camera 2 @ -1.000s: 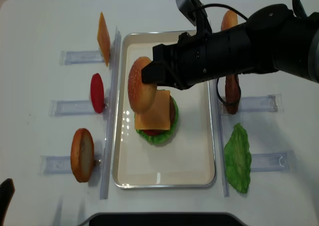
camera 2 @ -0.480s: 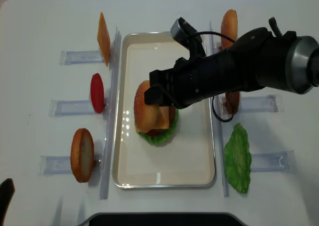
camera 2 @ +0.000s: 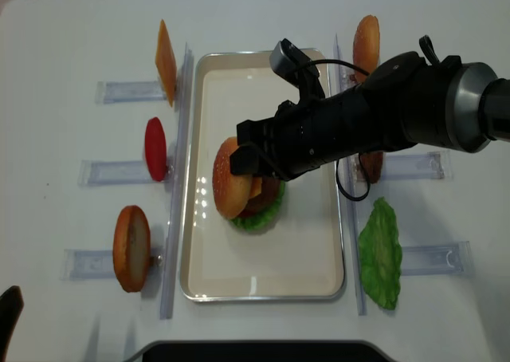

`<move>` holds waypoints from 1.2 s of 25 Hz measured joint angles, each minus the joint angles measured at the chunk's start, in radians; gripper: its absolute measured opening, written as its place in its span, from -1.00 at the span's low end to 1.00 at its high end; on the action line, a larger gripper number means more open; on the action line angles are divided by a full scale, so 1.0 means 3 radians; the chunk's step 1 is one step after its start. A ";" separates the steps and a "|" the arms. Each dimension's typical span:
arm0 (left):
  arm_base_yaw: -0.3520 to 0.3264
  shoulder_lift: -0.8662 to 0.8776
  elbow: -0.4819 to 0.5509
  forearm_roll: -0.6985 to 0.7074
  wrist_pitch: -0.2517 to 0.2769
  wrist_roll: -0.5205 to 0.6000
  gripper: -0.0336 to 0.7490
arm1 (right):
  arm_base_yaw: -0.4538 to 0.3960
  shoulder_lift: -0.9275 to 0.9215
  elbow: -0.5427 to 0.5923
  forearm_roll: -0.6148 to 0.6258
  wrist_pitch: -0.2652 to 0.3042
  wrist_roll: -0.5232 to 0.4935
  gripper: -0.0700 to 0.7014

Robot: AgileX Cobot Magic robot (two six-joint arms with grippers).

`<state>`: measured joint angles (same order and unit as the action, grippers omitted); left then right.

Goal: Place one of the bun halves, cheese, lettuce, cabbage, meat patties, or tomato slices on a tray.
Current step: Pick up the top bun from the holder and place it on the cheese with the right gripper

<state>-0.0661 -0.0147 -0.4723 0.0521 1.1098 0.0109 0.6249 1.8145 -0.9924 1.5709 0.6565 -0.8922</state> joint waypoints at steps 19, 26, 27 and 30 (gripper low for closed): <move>0.0000 0.0000 0.0000 0.0000 0.0000 0.0000 0.29 | -0.0344 0.0003 0.0000 -0.0061 0.0452 -0.0152 -0.14; 0.0000 0.0000 0.0000 0.0000 0.0000 0.0000 0.29 | -0.0364 0.0004 0.0000 -0.0180 0.0405 -0.0152 0.45; 0.0000 0.0000 0.0000 0.0000 0.0000 0.0000 0.29 | -0.0371 0.0004 0.0000 -0.0211 0.0398 -0.0152 0.46; 0.0000 0.0000 0.0000 0.0000 0.0000 0.0000 0.29 | -0.0418 0.0004 0.0000 -0.0305 0.0335 -0.0132 0.48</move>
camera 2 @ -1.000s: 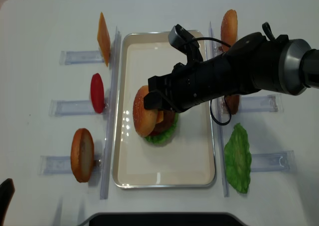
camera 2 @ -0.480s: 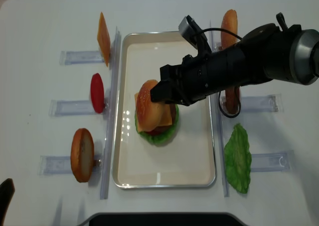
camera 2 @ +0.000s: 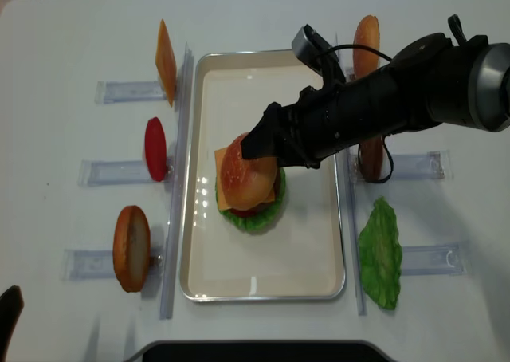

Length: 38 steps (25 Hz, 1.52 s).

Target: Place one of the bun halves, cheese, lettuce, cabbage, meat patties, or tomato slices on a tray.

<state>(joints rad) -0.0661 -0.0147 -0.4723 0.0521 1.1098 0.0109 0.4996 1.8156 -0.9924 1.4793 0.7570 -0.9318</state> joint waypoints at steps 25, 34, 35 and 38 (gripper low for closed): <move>0.0000 0.0000 0.0000 0.0000 0.0000 0.0000 0.29 | -0.0474 -0.0527 -0.1675 -0.4731 0.0986 0.3677 0.43; 0.0000 0.0000 0.0000 0.0000 0.0000 0.0000 0.29 | -0.1878 -0.0527 -0.1675 -0.5086 0.1480 0.3413 0.42; 0.0000 0.0000 0.0000 0.0000 0.0000 0.0000 0.29 | -0.1950 -0.0527 -0.1675 -0.5086 0.1513 0.3374 0.42; 0.0000 0.0000 0.0000 0.0000 0.0000 0.0000 0.29 | -0.2013 -0.0551 -0.1675 -0.5086 0.1531 0.3298 0.42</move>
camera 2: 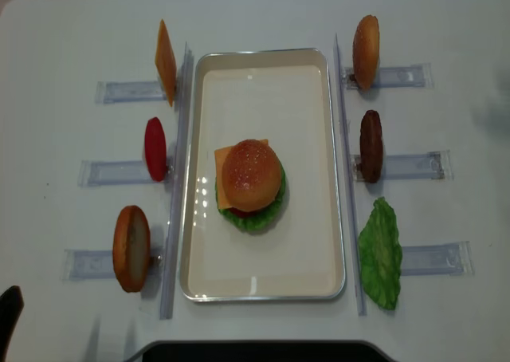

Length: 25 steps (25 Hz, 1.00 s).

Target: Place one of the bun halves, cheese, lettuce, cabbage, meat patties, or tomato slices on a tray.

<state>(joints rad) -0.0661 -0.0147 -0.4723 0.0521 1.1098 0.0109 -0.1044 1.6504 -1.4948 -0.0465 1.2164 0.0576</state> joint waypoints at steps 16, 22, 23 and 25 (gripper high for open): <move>0.0000 0.0000 0.0000 0.0000 0.0000 0.0000 0.29 | 0.0000 -0.3214 0.2560 -0.0118 0.0023 -0.0031 0.36; 0.0000 0.0000 0.0000 0.0000 0.0000 0.0000 0.29 | 0.0000 -0.4439 0.3130 -0.0125 -0.0115 -0.0052 0.35; 0.0000 0.0000 0.0000 0.0000 0.0000 0.0000 0.29 | 0.0000 -0.4581 0.3188 -0.0117 -0.0127 -0.0060 0.35; 0.0000 0.0000 0.0000 0.0000 0.0000 0.0000 0.29 | 0.0000 -0.4799 0.3232 -0.0057 -0.0148 -0.0082 0.35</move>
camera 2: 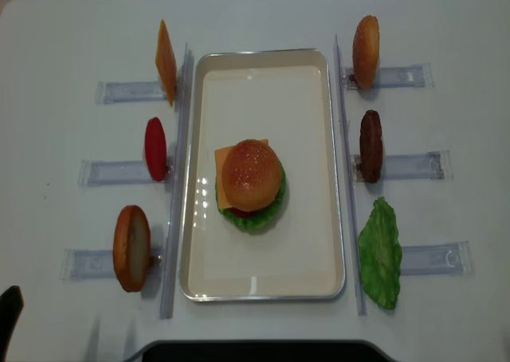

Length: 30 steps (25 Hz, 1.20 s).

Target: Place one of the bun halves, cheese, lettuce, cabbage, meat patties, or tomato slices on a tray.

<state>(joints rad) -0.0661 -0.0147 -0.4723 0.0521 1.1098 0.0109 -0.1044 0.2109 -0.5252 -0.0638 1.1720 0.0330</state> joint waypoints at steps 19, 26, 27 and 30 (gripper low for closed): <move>0.0000 0.0000 0.0000 0.0000 0.0000 0.0000 0.29 | 0.0000 -0.0731 0.0061 0.0213 -0.0116 -0.0222 0.30; 0.0000 0.0000 0.0000 0.0000 0.0000 0.0000 0.29 | 0.0000 -0.0731 0.0061 0.0213 -0.0119 -0.0226 0.30; 0.0000 0.0000 0.0000 0.0000 0.0000 0.0000 0.29 | 0.0000 -0.0731 0.0061 0.0213 -0.0119 -0.0226 0.30; 0.0000 0.0000 0.0000 0.0000 0.0000 0.0000 0.29 | 0.0000 -0.0731 0.0061 0.0213 -0.0119 -0.0226 0.30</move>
